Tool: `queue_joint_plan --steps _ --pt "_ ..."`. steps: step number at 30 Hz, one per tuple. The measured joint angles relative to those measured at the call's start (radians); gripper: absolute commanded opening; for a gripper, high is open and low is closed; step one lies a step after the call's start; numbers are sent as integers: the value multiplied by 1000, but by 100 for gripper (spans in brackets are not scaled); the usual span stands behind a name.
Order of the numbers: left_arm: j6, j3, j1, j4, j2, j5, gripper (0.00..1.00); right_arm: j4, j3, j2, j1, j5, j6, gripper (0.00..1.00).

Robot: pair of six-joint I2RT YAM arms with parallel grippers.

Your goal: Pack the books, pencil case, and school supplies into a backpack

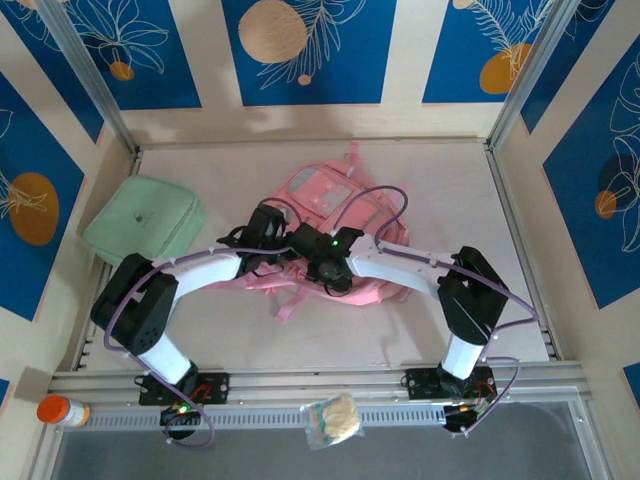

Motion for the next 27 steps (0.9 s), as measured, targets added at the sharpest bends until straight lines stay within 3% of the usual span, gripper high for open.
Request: queue_joint_plan --steps 9,24,27 --pt "-3 -19 5 12 2 0 37 -12 41 83 4 19 34 32" --pt "-14 -25 5 56 33 1 37 -12 -10 52 9 35 33 22" --pt "-23 -26 6 61 34 0 37 5 -17 53 8 30 23 15"
